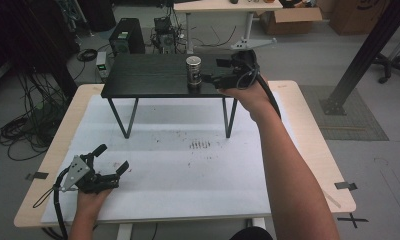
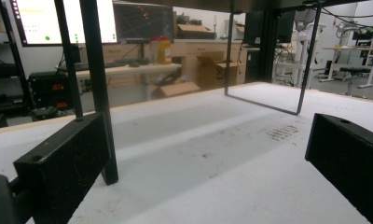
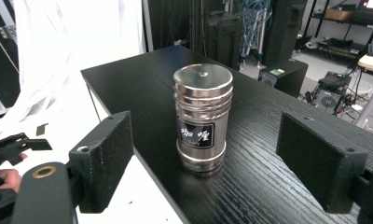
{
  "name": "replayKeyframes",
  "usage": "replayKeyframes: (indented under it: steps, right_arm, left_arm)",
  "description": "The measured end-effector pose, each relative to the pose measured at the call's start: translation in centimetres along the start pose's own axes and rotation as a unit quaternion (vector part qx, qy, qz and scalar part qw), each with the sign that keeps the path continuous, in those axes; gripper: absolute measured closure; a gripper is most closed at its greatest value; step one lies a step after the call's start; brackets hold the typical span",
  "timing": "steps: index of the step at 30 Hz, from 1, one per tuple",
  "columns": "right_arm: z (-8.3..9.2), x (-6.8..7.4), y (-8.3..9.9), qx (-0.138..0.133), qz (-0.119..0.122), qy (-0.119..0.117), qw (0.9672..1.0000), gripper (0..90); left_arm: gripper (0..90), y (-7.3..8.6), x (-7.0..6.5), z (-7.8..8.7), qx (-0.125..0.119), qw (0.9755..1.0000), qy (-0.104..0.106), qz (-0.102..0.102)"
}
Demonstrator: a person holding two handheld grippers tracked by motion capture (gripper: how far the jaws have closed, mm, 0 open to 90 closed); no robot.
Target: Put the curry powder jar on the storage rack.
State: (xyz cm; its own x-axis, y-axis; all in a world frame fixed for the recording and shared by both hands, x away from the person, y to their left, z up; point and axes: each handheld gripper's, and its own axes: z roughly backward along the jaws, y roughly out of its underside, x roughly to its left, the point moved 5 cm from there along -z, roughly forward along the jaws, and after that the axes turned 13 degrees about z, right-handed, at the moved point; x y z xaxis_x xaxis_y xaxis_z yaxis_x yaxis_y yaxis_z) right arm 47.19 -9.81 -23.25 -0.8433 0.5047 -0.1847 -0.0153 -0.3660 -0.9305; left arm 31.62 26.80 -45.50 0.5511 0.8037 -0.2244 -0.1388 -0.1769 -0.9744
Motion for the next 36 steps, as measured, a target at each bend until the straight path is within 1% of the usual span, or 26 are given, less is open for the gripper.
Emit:
replayKeyframes:
  steps: [3, 8, 16, 21, 26, 29, 32, 36]
  right_arm:
    - [0.5, 0.3, 0.2, -0.009, 0.002, -0.001, 1.0000, 17.5]
    - [1.2, 0.8, 0.6, -0.034, 0.002, -0.006, 0.9994, 14.8]
    - [2.6, 1.6, 1.2, -0.073, 0.008, -0.008, 0.9973, 10.5]
    - [3.2, 2.1, 1.6, -0.087, 0.009, -0.008, 0.9961, 9.1]
    - [3.6, 2.8, 1.9, -0.104, 0.013, -0.009, 0.9944, 7.5]
    - [3.7, 3.3, 2.3, -0.113, 0.013, -0.006, 0.9935, 4.5]
    - [3.6, 3.9, 2.7, -0.124, 0.007, -0.012, 0.9922, 3.0]
    - [3.4, 4.8, 3.6, -0.129, 0.012, -0.020, 0.9913, 2.1]
  left_arm:
    - [0.4, 0.0, 0.0, 0.0, -0.001, 1.0000, 0.000, 0.000]
    - [0.3, 0.0, 0.0, 0.0, -0.002, 1.0000, 0.000, -0.001]
    - [0.2, 0.0, 0.0, 0.0, -0.003, 1.0000, 0.000, 0.000]
    - [0.3, 0.0, 0.0, 0.0, -0.001, 1.0000, 0.000, 0.000]
    - [0.3, 0.0, 0.0, 0.0, -0.001, 1.0000, 0.000, 0.000]
    - [0.3, 0.0, 0.0, 0.0, -0.002, 1.0000, 0.000, 0.000]
    - [0.3, 0.0, 0.0, 0.0, -0.002, 1.0000, 0.000, 0.000]
    - [0.3, 0.0, 0.0, 0.0, -0.002, 1.0000, 0.001, 0.000]
